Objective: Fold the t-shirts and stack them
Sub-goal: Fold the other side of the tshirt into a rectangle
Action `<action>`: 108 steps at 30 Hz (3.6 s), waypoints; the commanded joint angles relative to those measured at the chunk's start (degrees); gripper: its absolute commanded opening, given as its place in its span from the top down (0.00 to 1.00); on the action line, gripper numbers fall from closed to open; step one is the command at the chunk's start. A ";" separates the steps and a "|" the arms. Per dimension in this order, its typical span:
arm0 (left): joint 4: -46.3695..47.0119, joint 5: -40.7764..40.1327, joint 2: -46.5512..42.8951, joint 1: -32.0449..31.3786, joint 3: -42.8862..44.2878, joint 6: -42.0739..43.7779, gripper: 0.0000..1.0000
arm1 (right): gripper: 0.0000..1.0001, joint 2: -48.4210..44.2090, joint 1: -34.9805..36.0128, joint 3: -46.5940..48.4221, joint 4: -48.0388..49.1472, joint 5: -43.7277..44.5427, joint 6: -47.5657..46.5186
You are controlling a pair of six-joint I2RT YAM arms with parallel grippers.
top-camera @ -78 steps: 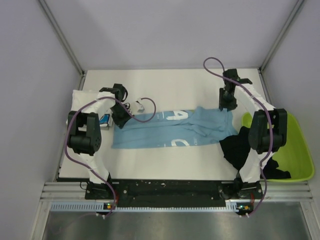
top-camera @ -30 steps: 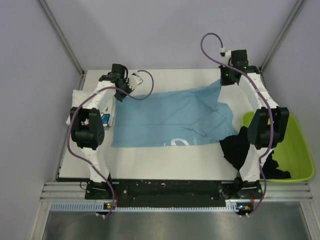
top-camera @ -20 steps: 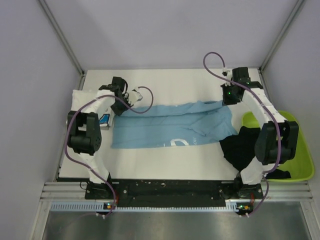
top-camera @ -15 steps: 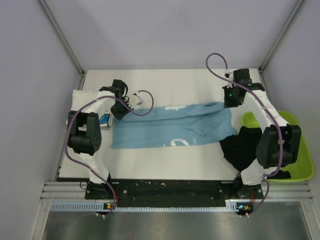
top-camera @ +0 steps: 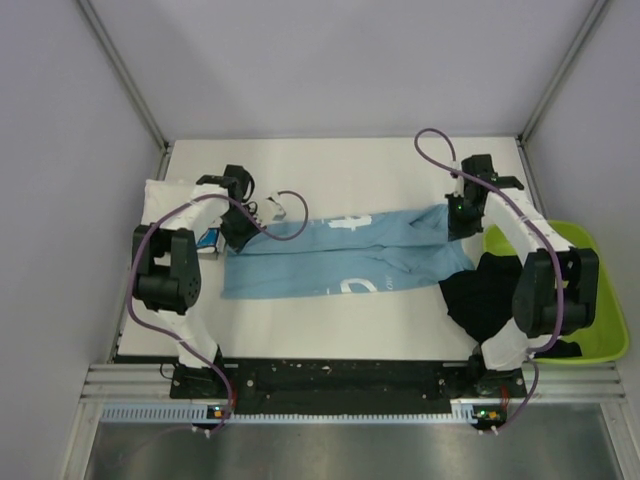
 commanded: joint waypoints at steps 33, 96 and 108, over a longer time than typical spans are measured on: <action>-4.33 15.33 -1.85 -0.80 11.52 -4.42 0.59 | 0.50 16.34 12.27 14.97 12.88 -4.37 -1.74; -3.45 28.86 2.80 -14.23 17.85 -0.12 0.58 | 0.58 2.05 28.36 -2.24 11.31 -12.82 13.20; 12.80 27.46 8.51 -35.07 17.58 -2.39 0.50 | 0.57 7.20 7.88 3.54 10.94 -4.55 8.91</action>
